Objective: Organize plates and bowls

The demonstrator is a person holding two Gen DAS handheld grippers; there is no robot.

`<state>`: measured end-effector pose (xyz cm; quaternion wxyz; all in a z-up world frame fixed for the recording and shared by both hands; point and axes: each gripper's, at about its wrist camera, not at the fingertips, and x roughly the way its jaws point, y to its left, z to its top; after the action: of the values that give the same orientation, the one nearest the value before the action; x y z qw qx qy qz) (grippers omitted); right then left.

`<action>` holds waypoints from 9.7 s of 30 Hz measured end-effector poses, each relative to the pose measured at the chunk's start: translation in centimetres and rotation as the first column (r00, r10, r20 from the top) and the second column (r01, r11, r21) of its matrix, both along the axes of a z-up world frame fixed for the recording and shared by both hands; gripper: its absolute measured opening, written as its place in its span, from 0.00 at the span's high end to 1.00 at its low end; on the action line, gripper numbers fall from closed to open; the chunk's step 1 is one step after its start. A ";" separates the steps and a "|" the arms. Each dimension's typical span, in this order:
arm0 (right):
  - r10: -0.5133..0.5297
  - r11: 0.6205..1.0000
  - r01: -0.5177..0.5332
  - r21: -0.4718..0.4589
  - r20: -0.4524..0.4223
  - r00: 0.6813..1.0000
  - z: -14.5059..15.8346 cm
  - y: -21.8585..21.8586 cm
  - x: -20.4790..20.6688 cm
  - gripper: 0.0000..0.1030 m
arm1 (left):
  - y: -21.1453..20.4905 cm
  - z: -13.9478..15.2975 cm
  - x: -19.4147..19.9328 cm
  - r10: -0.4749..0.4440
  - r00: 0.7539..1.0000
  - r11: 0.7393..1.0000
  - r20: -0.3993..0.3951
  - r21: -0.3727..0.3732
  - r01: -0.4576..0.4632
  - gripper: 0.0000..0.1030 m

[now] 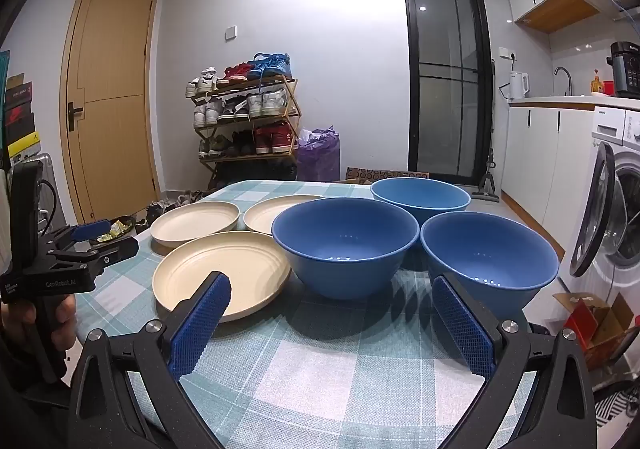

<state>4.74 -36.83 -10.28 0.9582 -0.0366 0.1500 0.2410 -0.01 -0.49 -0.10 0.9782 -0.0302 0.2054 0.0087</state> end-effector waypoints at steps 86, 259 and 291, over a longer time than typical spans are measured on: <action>0.086 0.992 -0.090 -0.086 -0.055 0.995 10.5 3.2 7.5 0.00 | 1.9 6.7 7.0 0.057 0.998 0.994 -0.024 0.092 -0.055 0.00; -0.079 0.808 -0.375 -0.454 -0.714 0.695 -2.1 23.2 39.5 0.15 | 4.7 -4.4 32.0 -0.148 0.803 0.985 -0.578 -0.013 0.172 0.48; -0.159 0.760 -0.370 -0.535 -0.704 0.692 -3.2 24.3 39.7 0.21 | 5.3 -4.4 32.0 -0.165 0.806 0.985 -0.568 -0.046 0.169 0.55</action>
<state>44.40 -12.57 -13.52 0.7328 -0.2741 0.5794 0.2282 31.95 4.83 -4.47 0.8692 -0.0044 0.4897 -0.0680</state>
